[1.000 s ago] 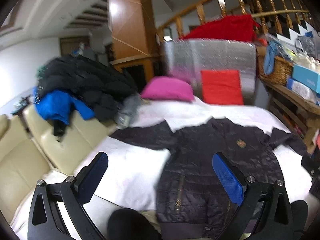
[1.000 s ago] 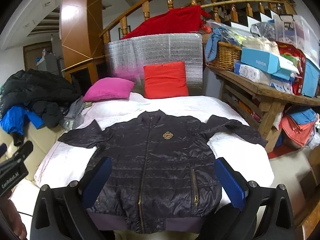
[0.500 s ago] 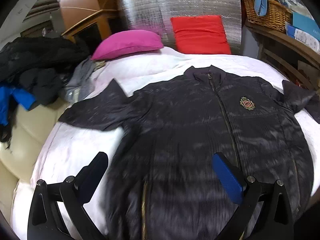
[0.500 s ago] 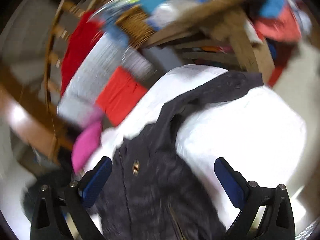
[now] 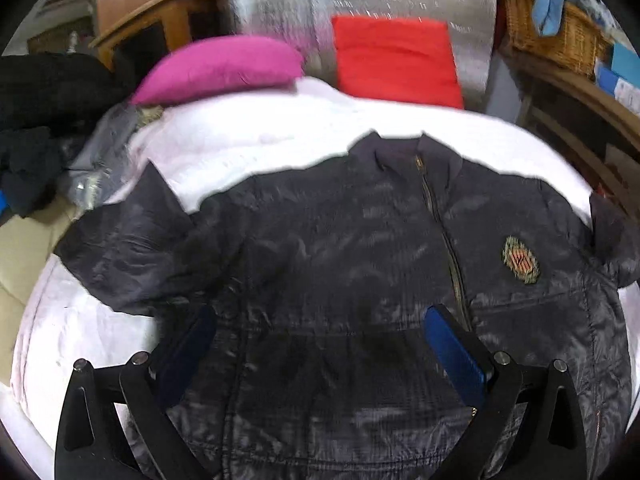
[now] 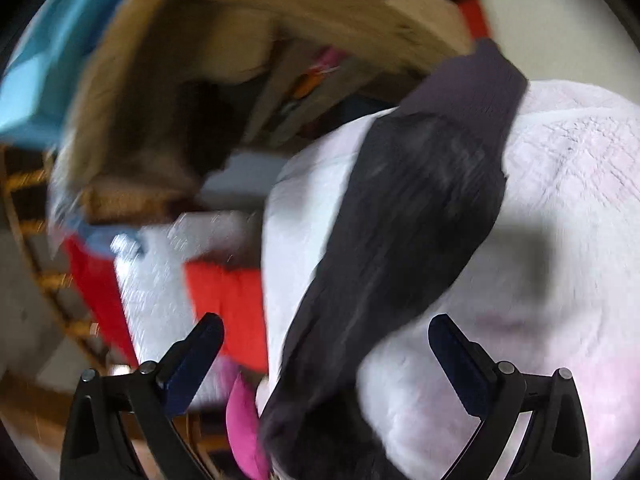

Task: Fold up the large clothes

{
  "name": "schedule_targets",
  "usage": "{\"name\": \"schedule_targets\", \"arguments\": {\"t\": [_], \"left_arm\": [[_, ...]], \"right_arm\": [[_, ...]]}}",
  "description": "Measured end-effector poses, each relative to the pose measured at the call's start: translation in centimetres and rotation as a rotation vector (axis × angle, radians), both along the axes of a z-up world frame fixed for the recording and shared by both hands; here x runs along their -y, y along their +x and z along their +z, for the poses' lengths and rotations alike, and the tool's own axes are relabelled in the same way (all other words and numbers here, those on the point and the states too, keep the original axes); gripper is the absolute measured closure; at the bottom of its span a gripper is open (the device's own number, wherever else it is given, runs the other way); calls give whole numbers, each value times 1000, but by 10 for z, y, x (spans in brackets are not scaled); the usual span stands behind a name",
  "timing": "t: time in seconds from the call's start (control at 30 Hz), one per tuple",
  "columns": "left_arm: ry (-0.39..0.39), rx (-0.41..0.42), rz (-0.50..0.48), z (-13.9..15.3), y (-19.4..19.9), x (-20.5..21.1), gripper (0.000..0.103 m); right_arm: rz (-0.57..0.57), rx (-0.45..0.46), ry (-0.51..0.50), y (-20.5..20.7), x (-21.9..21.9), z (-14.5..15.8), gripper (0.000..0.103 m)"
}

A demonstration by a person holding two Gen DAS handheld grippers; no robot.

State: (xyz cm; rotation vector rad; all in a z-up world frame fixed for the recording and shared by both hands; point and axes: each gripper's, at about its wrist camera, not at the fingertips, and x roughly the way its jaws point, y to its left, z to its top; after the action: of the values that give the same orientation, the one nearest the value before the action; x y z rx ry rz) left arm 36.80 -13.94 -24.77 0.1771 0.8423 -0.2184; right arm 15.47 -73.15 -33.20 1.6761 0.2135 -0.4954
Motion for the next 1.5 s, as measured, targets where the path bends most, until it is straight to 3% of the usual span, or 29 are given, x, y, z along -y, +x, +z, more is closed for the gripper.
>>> {"name": "schedule_targets", "arguments": {"t": [0.1,0.17,0.2,0.27,0.37,0.43,0.6,0.73,0.8,0.93,1.07,1.23,1.33,1.4,1.43,1.47,1.5], "left_arm": [[68,41,2,-6,0,6,0],[72,36,-9,-8,1,7,0],[70,34,-17,-8,0,9,0],[77,39,-23,-9,-1,10,0],[76,48,-17,-6,-3,8,0],[61,49,-1,-1,-4,3,0],[16,55,49,11,-7,-13,0],[-12,45,100,15,-6,-28,0],[-29,27,122,13,-3,-34,0],[-58,-95,154,-6,10,-47,0],[-78,-218,230,-30,25,-64,0],[-66,-250,253,-43,28,-74,0],[-46,-281,221,-52,27,-69,0],[-15,-294,208,-59,28,-65,0],[7,-289,204,-62,27,-63,0],[21,-282,201,-62,25,-62,0],[43,-270,196,-64,24,-59,0]], "right_arm": [[-48,-34,44,7,16,-13,6],[-64,-76,30,13,26,-14,33],[-58,-106,17,16,28,-13,39],[-34,-191,-31,25,28,-9,75],[-13,-237,-94,30,19,-1,85],[2,-241,-179,38,11,18,86],[79,-135,-413,66,-32,80,86],[231,-45,-591,103,-97,127,86],[330,5,-635,120,-136,136,86],[533,48,-689,152,-220,135,86],[723,47,-672,185,-285,113,86],[880,-4,-579,203,-335,69,84],[926,-36,-506,205,-335,50,82],[941,-49,-465,201,-332,43,66],[940,-48,-445,199,-328,42,31],[933,-41,-425,194,-325,43,9],[897,-11,-409,183,-321,46,9]]}}
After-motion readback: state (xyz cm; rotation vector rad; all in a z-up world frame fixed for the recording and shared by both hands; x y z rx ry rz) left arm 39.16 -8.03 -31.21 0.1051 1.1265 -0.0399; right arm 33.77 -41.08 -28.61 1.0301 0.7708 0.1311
